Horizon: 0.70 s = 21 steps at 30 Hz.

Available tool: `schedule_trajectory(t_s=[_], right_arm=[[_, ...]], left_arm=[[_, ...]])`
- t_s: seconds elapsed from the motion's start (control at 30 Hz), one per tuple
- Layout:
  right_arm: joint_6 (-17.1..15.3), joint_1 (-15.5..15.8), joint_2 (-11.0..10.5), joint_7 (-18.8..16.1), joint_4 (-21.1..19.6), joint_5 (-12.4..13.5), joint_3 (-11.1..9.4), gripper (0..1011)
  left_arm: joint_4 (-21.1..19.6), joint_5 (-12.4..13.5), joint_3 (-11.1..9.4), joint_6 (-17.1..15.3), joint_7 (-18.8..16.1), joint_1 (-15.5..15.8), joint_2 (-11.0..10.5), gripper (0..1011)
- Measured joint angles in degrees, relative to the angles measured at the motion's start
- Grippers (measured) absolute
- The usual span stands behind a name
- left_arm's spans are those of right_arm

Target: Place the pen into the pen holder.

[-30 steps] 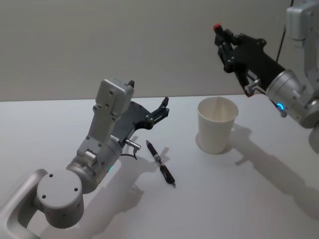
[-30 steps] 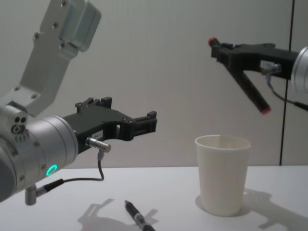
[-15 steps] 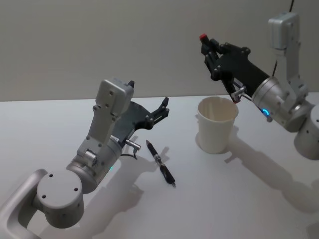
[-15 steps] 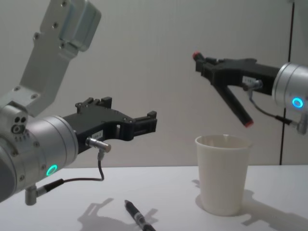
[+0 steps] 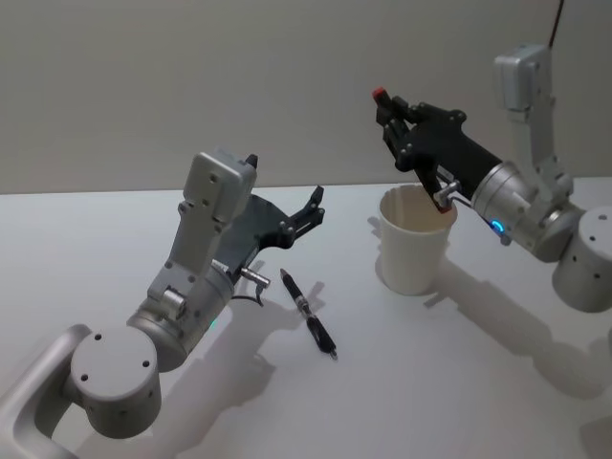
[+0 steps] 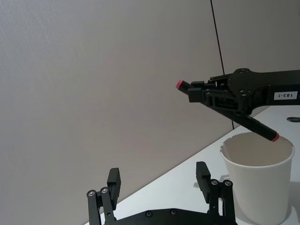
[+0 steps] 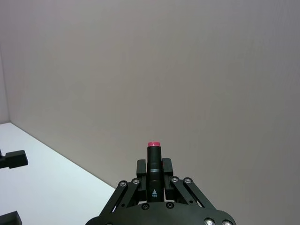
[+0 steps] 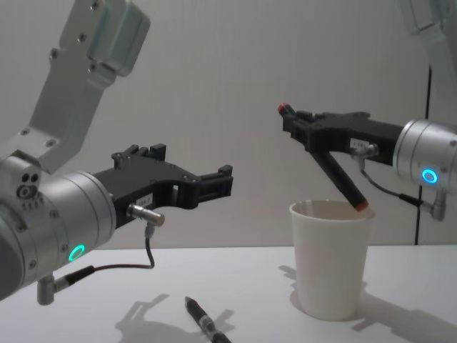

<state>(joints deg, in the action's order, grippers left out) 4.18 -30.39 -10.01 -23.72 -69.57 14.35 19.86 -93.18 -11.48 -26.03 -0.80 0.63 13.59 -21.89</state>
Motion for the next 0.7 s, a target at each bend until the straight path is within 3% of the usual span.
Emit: schedule_trajectory(t_s=[0.7], right_arm=[[0.6,-0.5,0.3,-1.6,3.3,0.7,0.1,191]], left_arm=[[0.0,0.0,0.0,0.0,0.0,0.0,0.0,1001]])
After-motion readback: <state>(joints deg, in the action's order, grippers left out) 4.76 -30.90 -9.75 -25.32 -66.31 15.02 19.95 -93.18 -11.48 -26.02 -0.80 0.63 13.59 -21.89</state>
